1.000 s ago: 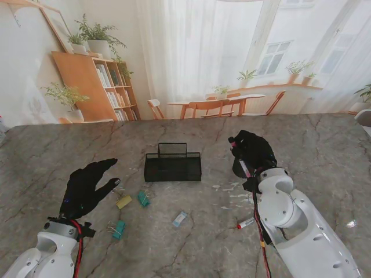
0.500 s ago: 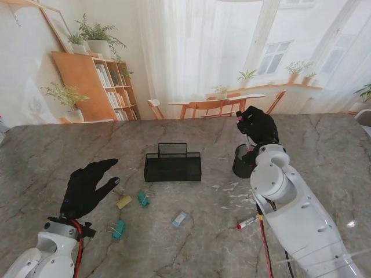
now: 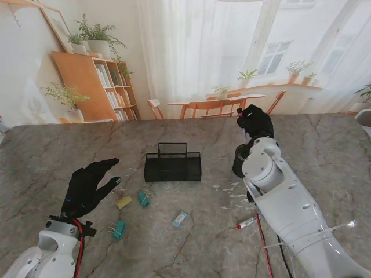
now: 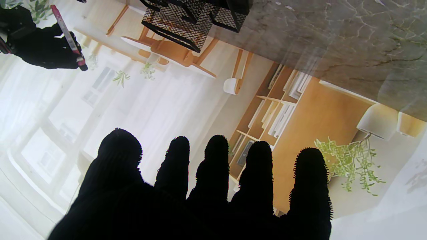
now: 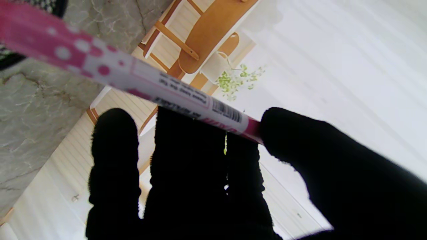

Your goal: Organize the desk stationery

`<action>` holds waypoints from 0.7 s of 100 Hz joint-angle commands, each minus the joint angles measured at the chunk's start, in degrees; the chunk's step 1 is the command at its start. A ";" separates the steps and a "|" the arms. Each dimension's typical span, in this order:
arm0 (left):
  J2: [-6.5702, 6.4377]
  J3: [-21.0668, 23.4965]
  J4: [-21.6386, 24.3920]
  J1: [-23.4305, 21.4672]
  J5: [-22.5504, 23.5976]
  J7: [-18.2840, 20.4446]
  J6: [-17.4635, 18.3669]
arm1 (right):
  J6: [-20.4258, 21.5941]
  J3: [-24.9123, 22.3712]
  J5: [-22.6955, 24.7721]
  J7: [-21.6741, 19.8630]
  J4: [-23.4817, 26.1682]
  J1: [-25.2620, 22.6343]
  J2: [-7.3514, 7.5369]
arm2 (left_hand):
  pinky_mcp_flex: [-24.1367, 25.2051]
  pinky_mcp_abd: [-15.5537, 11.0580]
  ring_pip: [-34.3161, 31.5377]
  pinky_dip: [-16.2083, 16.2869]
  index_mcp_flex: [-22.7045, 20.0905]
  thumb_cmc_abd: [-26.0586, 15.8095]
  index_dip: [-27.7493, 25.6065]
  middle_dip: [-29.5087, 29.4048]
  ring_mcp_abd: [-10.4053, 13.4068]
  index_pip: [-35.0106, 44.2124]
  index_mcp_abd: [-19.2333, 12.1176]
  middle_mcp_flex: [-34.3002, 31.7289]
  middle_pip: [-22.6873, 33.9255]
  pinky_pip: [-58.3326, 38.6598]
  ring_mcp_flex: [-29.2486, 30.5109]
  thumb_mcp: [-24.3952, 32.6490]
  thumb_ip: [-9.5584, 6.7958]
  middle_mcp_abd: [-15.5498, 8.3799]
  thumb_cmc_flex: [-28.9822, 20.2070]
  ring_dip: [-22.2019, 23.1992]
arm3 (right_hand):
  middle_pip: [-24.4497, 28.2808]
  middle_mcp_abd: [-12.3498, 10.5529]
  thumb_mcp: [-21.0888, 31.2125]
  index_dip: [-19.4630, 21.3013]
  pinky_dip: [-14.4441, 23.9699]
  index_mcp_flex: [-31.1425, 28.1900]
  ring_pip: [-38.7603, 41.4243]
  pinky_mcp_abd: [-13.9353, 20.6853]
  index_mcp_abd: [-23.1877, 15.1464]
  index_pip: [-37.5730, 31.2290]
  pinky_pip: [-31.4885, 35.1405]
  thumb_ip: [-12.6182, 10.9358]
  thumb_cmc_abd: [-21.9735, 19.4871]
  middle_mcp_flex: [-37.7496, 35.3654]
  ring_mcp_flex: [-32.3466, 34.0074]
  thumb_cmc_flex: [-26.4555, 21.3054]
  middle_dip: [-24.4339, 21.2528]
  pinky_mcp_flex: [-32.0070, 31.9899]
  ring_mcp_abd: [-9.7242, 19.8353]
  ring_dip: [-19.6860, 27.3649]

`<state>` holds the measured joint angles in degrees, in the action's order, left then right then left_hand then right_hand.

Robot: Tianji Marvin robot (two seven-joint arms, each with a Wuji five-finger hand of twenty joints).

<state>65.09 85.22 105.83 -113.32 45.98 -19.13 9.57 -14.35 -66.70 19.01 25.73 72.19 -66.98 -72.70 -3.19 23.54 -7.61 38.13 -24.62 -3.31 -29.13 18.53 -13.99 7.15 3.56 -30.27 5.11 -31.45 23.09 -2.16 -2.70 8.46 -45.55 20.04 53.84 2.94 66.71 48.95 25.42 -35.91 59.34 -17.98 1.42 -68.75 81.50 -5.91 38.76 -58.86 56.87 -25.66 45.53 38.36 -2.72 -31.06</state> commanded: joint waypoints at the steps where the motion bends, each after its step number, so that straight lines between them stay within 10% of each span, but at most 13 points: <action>1: 0.06 -0.30 -0.23 -0.06 -0.18 0.16 -0.07 | 0.41 0.16 -0.58 -0.67 -1.11 0.41 -0.42 | 0.49 0.58 -0.35 1.27 -0.77 -4.26 -0.31 0.86 0.48 0.48 0.34 -0.49 -0.04 -0.79 1.11 -0.21 4.98 0.30 0.20 0.33 | 0.02 0.02 6.09 3.12 0.94 -3.41 0.12 -0.63 -7.32 -4.59 -0.01 -3.98 -2.12 -0.45 -0.44 -6.64 1.07 -0.18 -0.18 -0.92; 70: -0.06 -0.71 -0.68 0.78 -0.82 1.35 -0.28 | -0.70 0.63 -2.69 0.01 -6.16 0.73 -1.20 | 0.49 0.67 -0.37 1.26 -0.81 -4.28 -0.39 0.86 0.44 0.47 0.38 -0.47 -0.07 -0.84 1.19 -0.15 5.02 0.32 -0.05 0.43 | -1.21 0.84 9.32 3.01 1.68 -5.95 -0.24 -1.54 -8.46 -3.14 -0.96 1.58 1.84 -1.50 -0.34 -7.93 1.44 -0.71 -1.29 -0.19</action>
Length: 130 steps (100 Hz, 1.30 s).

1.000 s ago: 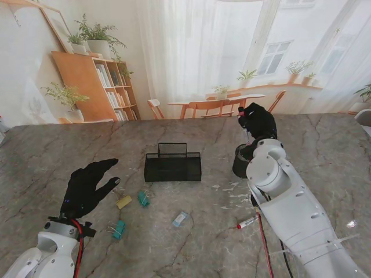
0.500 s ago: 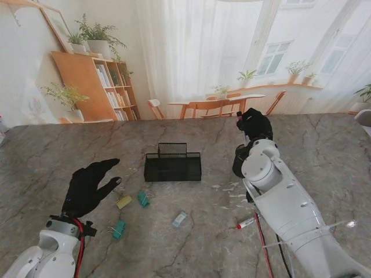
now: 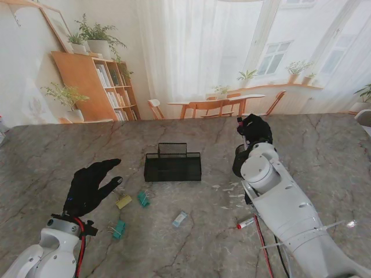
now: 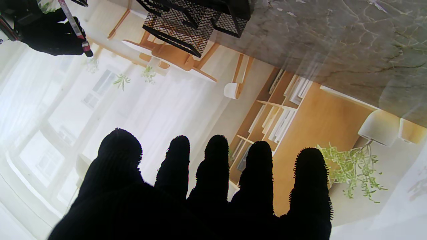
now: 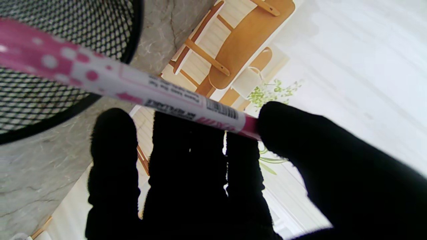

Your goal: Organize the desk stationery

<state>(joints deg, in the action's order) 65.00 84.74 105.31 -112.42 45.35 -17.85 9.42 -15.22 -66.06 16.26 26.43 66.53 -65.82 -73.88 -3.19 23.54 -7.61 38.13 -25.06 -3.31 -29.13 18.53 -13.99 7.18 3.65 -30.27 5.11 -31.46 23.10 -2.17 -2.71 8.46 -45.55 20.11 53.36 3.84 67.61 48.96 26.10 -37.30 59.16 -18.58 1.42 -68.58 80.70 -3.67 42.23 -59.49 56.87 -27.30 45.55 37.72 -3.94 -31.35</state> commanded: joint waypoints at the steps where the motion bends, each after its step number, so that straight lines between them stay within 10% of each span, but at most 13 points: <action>1: 0.03 -0.23 -0.17 -0.11 -0.19 0.07 -0.13 | 0.17 -0.02 0.09 -0.71 -0.53 -0.45 -0.01 | 0.49 0.67 -0.39 1.26 -0.40 -4.26 -0.40 0.86 0.41 0.46 0.25 -0.49 -0.07 -0.84 1.24 -0.19 5.04 0.34 -0.01 0.37 | -0.77 -0.05 8.42 2.98 1.01 -4.61 -0.07 -0.92 -8.45 -3.30 -0.16 -0.61 -1.52 -0.90 -0.39 -6.31 1.39 -0.08 -0.08 0.12; 101: 0.05 -0.36 -0.21 -0.02 -0.31 0.05 -0.09 | 1.09 -2.19 1.29 -4.26 4.47 -5.24 1.68 | 0.46 0.52 -0.84 1.30 -0.53 -4.16 -0.48 0.91 0.47 0.52 0.40 -0.46 -0.05 -1.12 1.87 -0.19 5.07 0.23 -0.52 0.92 | -9.71 2.85 4.81 0.84 4.85 6.62 -0.23 -1.53 -8.82 8.81 -0.09 4.06 -1.35 11.30 -11.08 -5.85 4.87 -12.70 -1.74 -5.14; 130: 0.10 -0.33 -0.09 -0.14 -0.40 -0.16 -0.04 | 2.46 -2.67 1.62 -6.43 4.76 -5.80 2.41 | 0.34 0.57 -1.11 1.33 -0.63 -4.26 -0.52 1.23 0.50 0.57 0.60 -1.08 0.29 -1.32 2.35 -0.13 5.12 0.37 -1.17 1.22 | -14.89 3.81 -6.35 1.79 8.94 8.83 -0.72 -1.98 -5.42 24.68 -2.33 -7.39 -12.50 19.62 -16.48 -2.80 0.56 -18.30 -2.15 -7.76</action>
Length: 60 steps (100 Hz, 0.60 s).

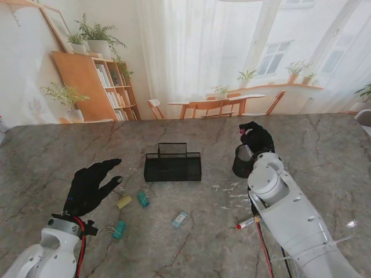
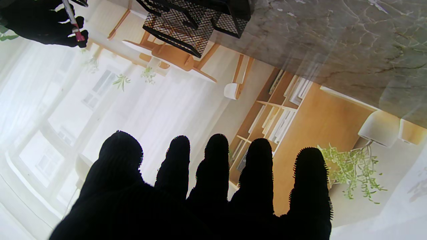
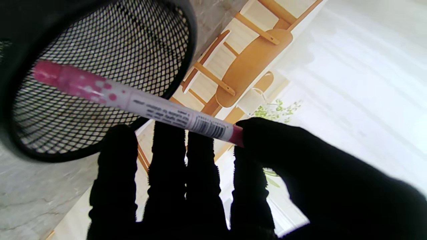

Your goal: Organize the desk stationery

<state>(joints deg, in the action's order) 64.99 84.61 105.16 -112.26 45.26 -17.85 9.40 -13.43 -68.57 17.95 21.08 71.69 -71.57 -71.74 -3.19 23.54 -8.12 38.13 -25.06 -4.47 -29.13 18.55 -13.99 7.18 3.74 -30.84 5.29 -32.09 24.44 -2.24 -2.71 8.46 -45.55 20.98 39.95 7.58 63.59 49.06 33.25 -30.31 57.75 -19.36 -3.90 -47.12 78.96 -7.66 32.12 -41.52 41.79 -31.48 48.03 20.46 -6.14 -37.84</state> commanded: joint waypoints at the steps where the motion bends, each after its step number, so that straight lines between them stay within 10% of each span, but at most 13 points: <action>1: 0.11 -0.20 0.07 -0.31 -0.31 -0.17 -0.02 | 0.74 -0.17 -0.06 -1.15 -0.45 -0.03 0.29 | 0.34 0.59 -0.62 1.33 -0.63 -3.07 -0.52 1.22 0.53 0.56 0.53 -0.54 0.13 -0.70 1.04 -0.07 5.13 0.41 -1.20 0.37 | -1.54 0.09 -2.77 1.84 1.84 1.86 0.60 -1.20 0.08 3.81 -0.68 -3.83 -2.75 1.81 -1.54 1.45 -2.20 -1.17 0.05 -1.30; 26: 0.14 -0.12 0.04 -0.35 -0.24 -0.46 0.26 | 1.64 -0.39 0.23 -2.92 -0.12 -0.56 0.87 | 0.33 0.56 -0.81 1.38 -0.75 -3.21 -0.57 1.74 0.59 0.62 0.64 -0.98 0.40 -0.96 1.34 -0.21 5.19 0.46 -1.47 0.66 | -8.60 0.80 -10.95 -0.67 2.25 1.61 -2.60 -1.96 2.82 18.65 -3.73 -7.30 -7.53 5.51 -5.60 2.24 -4.99 -5.51 -0.73 -1.46; 60: 0.18 0.00 0.10 -0.50 -0.19 -0.76 0.59 | 5.10 -2.49 3.40 -6.85 4.76 -3.58 2.79 | 0.32 0.61 -0.80 1.33 -0.75 -3.25 -0.60 2.02 0.68 0.61 0.60 -1.10 0.37 -1.11 1.40 -0.20 5.17 0.34 -1.34 0.82 | -19.57 1.21 -26.41 -2.59 2.12 5.17 -10.04 -2.17 4.69 26.49 -10.44 5.06 -10.88 11.37 -12.75 5.41 -7.86 -12.80 -1.29 -1.05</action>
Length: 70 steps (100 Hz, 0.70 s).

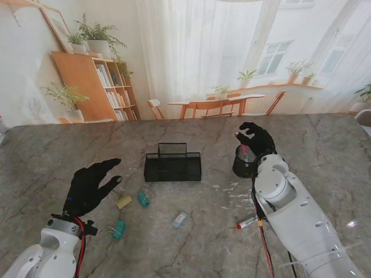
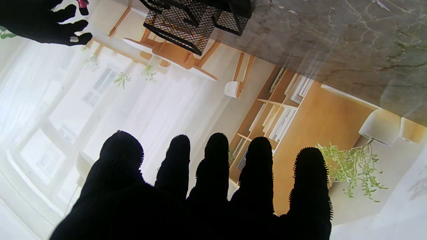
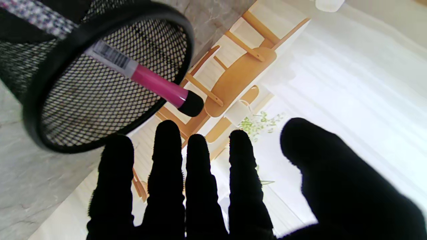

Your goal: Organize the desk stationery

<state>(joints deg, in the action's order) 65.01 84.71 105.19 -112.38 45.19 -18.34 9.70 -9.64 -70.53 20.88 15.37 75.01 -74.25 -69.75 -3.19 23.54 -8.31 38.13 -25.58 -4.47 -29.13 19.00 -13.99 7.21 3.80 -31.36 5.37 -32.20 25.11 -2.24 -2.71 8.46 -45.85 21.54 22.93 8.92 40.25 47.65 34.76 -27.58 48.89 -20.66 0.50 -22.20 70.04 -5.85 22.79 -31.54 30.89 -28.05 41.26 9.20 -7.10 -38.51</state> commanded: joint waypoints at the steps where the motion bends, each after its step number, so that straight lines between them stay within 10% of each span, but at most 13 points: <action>1: 0.16 -0.10 0.07 -0.39 -0.12 -0.29 0.31 | 1.53 -0.64 0.66 -1.32 1.67 -1.05 0.90 | 0.30 0.58 -0.63 1.33 -0.25 -3.21 -0.60 1.56 0.62 0.59 0.51 -0.57 0.28 -1.01 0.77 -0.25 5.18 0.32 -0.96 0.27 | -2.76 -0.07 -3.43 -1.21 0.58 2.61 -1.39 -0.84 0.32 1.68 -1.71 3.51 -1.67 1.55 -2.09 2.25 -1.15 -1.75 -0.34 -0.32; 39: 0.23 0.02 -0.03 -0.51 -0.03 -0.86 0.82 | 12.47 -6.71 10.51 -9.83 10.17 -7.56 4.94 | 0.30 0.57 -0.61 1.30 -0.24 -3.12 -0.61 1.65 0.64 0.57 0.61 -0.54 0.24 -1.11 0.75 -0.20 5.14 0.46 -0.73 0.37 | -16.76 -1.39 -8.76 -7.30 -5.54 9.70 -31.06 3.02 2.13 11.45 -15.79 7.84 -4.16 8.37 -9.65 8.13 -10.54 -9.81 0.66 14.04; 70: 0.21 0.07 0.07 -0.67 -0.05 -0.79 1.21 | 27.01 -13.32 18.31 -17.01 15.98 -15.25 7.85 | 0.37 0.66 -0.60 1.27 -0.27 -3.09 -0.63 1.62 0.53 0.58 0.64 -0.39 0.18 -1.11 0.71 -0.17 5.12 0.47 -0.63 0.38 | -16.15 -1.84 -9.23 -8.42 -7.60 10.06 -38.09 5.52 2.11 11.79 -18.53 8.08 -4.93 7.68 -9.37 9.12 -12.64 -10.39 1.06 15.90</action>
<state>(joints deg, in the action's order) 65.06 84.91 105.20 -112.75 45.30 -19.20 10.61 16.54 -83.67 38.80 -1.24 90.77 -87.89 -63.01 -3.19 23.54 -8.31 38.13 -25.58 -4.47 -29.13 19.03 -13.99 7.21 3.83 -31.37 5.38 -32.75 25.11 -2.24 -2.71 8.46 -45.88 21.56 7.46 7.73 32.72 40.21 28.14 -17.97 11.71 -16.76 2.56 -10.58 52.06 0.06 19.20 -23.60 21.51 -20.39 29.10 -0.72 -7.03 -22.96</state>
